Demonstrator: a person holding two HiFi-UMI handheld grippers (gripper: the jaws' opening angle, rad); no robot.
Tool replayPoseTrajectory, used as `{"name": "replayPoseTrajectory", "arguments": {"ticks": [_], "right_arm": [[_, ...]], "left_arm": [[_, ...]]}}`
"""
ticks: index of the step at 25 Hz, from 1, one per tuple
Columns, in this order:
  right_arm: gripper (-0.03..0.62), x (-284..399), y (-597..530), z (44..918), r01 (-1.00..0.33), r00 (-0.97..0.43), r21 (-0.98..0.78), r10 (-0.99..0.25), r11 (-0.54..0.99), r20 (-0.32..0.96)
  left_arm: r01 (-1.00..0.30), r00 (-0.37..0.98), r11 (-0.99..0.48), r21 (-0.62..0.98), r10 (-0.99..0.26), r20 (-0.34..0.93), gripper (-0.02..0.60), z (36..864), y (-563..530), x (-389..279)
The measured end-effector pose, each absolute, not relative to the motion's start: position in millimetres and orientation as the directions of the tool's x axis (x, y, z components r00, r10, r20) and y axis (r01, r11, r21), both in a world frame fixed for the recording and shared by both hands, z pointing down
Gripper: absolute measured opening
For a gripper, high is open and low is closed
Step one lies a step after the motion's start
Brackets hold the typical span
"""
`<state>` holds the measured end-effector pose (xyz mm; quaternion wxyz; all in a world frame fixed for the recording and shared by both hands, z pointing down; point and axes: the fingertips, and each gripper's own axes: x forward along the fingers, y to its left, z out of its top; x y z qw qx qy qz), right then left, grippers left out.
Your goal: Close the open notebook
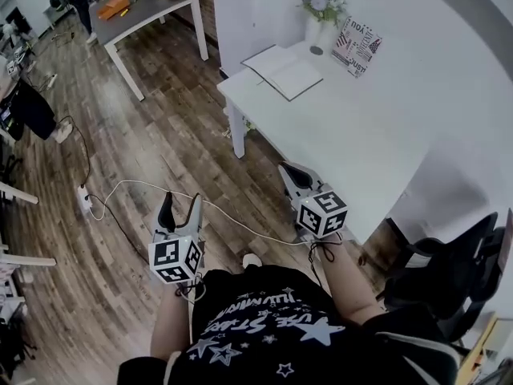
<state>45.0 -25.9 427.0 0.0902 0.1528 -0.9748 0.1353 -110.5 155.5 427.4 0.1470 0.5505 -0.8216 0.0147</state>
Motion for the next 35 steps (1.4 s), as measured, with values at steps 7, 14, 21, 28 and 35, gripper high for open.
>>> {"name": "replayPoseTrajectory", "arguments": {"ticks": [7,14,21,28,35], "right_arm": [[0.002,48,-77,428,-0.372,-0.922,-0.253,-0.325,0.893,0.210],[0.002,53,-121,434,-0.454,-0.889,-0.274,-0.409,0.848,0.205],[0.002,38,-187,452,-0.574,-0.818,-0.270,-0.527,0.773,0.231],[0.002,-7,-260,459,-0.657,-0.753,-0.274,-0.601,0.702,0.267],[0.002,-49,-328,465,-0.712,-0.702,-0.287,-0.651,0.641,0.288]], "left_arm": [[-0.924,-0.305,0.351,0.152,-0.916,0.261,0.310,425,96,-125],[-0.950,-0.236,0.279,0.140,-0.935,0.266,0.310,425,40,-143],[-0.973,-0.121,0.171,0.152,-0.949,0.292,0.310,445,-49,-188],[-0.984,-0.002,0.059,0.168,-0.946,0.324,0.310,454,-158,-244],[-0.980,0.124,-0.052,0.193,-0.915,0.384,0.310,469,-256,-284]]}}
